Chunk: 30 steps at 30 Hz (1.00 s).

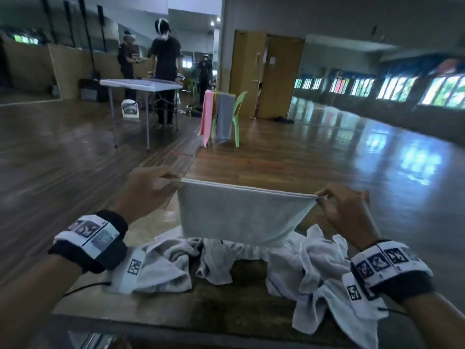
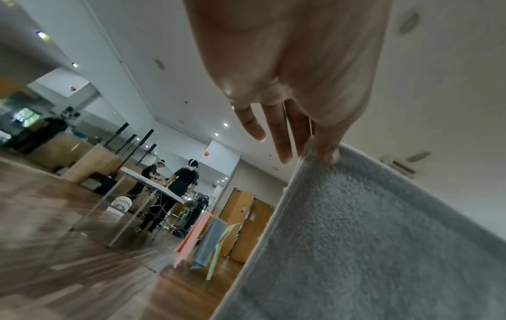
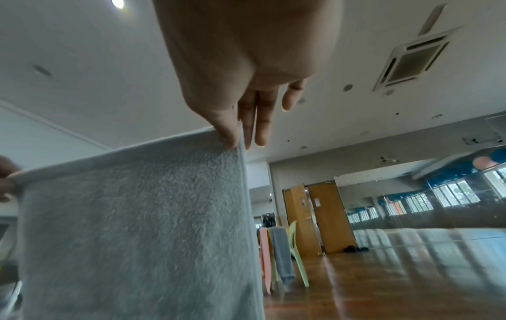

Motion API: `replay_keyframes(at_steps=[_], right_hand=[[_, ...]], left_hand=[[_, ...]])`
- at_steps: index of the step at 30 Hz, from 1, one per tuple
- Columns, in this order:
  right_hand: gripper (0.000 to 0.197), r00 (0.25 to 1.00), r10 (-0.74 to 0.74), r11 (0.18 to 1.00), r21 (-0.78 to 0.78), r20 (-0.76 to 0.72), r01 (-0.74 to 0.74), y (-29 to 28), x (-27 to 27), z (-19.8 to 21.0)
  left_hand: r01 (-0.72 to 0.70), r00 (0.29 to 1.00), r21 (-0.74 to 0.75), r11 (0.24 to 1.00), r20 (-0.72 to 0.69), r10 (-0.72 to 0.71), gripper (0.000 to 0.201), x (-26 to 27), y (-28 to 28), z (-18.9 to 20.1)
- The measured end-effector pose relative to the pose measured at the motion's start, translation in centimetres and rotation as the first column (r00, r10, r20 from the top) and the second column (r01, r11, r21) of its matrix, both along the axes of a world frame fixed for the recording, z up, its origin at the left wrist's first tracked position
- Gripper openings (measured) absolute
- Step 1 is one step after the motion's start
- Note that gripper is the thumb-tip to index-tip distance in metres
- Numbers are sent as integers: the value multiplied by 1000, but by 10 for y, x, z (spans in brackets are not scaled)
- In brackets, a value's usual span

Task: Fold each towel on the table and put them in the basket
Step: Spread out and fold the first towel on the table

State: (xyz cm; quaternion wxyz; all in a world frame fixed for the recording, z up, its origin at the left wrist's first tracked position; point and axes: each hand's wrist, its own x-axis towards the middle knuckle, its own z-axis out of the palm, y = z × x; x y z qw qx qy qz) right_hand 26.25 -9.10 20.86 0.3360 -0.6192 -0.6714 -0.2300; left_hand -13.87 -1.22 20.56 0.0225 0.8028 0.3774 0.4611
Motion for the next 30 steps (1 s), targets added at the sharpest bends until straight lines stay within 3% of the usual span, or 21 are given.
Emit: replay_keyframes(at_steps=[2, 7, 12, 16, 19, 21, 23, 25, 28, 30], right_hand=[[18, 997, 59, 997, 46, -48, -57, -4, 0, 26], [15, 976, 172, 981, 110, -131, -158, -23, 2, 70], [9, 915, 228, 967, -33, -332, -252, -27, -4, 78], [9, 892, 126, 894, -340, -434, -292, -4, 4, 37], [18, 899, 55, 843, -462, -435, -275, 11, 10, -10], [23, 923, 28, 843, -487, -384, -228, 19, 14, -42], [14, 936, 5, 844, -501, -351, -193, 20, 12, -69], [13, 947, 25, 879, -444, -321, -173, 14, 7, -92], [18, 989, 101, 939, -317, -108, -131, -4, 0, -130], [20, 989, 150, 921, -361, -14, -145, -21, -2, -156]], left_hand=[[-1, 999, -34, 999, 47, 2, 6, 0, -4, 23], [97, 989, -107, 989, 125, -84, 13, -7, -15, 61], [139, 986, -174, 975, 118, -119, 12, -10, -6, 63], [101, 994, -259, 961, -6, -106, 16, -6, 10, 25], [30, 989, -305, 952, -130, -73, 12, 0, 17, -15], [-31, 980, -305, 952, -198, -32, 9, 4, 19, -40], [-93, 971, -308, 947, -237, 19, 9, 7, 17, -63], [-112, 962, -239, 964, -269, 45, 5, 5, 12, -85], [-10, 948, -206, 979, -312, -56, 7, -6, -4, -119], [9, 893, -235, 972, -435, -113, 10, -13, -18, -146]])
